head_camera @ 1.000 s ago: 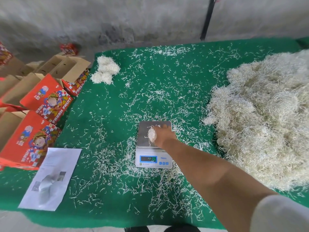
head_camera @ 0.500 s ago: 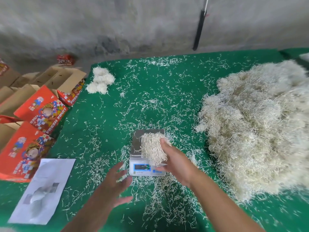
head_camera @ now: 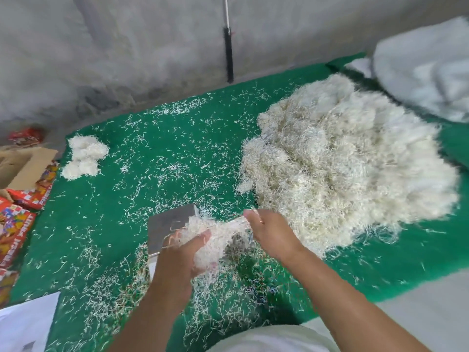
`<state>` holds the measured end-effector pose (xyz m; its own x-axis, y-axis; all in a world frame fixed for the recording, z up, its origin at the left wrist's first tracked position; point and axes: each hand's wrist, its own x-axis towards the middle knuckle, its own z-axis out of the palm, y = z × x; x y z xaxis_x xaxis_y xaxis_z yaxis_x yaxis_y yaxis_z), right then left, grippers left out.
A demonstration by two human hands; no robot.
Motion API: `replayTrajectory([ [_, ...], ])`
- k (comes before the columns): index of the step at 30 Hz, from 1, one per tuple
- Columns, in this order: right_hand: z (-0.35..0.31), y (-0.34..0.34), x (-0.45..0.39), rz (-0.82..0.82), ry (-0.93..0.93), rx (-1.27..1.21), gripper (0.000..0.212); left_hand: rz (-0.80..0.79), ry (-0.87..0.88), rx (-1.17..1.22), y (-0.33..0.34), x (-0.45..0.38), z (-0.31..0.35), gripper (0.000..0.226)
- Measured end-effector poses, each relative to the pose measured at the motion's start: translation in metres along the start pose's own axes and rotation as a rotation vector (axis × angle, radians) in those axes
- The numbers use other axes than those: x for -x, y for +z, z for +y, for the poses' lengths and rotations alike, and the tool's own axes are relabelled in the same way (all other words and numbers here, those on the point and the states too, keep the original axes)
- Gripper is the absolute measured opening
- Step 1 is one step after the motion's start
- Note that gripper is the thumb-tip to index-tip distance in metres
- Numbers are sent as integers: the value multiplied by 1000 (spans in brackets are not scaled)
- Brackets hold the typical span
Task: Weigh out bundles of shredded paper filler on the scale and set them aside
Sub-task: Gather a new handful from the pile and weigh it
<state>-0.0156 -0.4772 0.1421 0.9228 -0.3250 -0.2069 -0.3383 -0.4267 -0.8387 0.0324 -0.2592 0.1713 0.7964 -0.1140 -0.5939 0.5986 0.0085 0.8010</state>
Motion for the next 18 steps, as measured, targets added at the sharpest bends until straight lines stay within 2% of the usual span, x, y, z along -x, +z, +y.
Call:
replayTrajectory([
  [2, 27, -33, -17, 203, 180, -206, 35, 81, 31, 73, -6, -6, 7, 55],
  [3, 43, -56, -26, 322, 286, -266, 35, 127, 88, 35, -15, -14, 9, 46],
  [5, 72, -95, -37, 456, 435, -295, 42, 163, 37, 94, -27, -11, 21, 43],
  [6, 80, -106, -40, 442, 464, -305, 50, 147, 10, 133, -23, -7, 26, 54],
  [8, 75, -104, -43, 284, 478, -271, 69, 115, 52, -24, -20, -2, 22, 80],
  [9, 63, -95, -40, 188, 469, -224, 86, 105, 13, 13, -18, -2, 18, 78],
  [10, 48, -82, -36, 108, 433, -190, 102, 70, -69, 153, -7, -2, 16, 65],
  [12, 22, -52, -24, 11, 268, -192, 115, 49, -42, 49, 9, 10, 5, 47],
  [14, 0, -24, -8, -156, 41, -112, 105, -46, -93, 6, 19, 4, 3, 43],
  [15, -8, -12, 1, -250, -72, -52, 86, -73, -102, -4, 20, 2, 3, 44],
  [16, -13, -5, 9, -310, -148, -16, 56, -74, -68, -82, 19, 2, 1, 46],
  [17, -16, 0, 13, -306, -180, -45, 28, -79, -10, -149, 20, 2, -1, 44],
  [18, -15, 1, 15, -281, -184, -134, 11, -58, 54, -201, 20, 2, -3, 41],
])
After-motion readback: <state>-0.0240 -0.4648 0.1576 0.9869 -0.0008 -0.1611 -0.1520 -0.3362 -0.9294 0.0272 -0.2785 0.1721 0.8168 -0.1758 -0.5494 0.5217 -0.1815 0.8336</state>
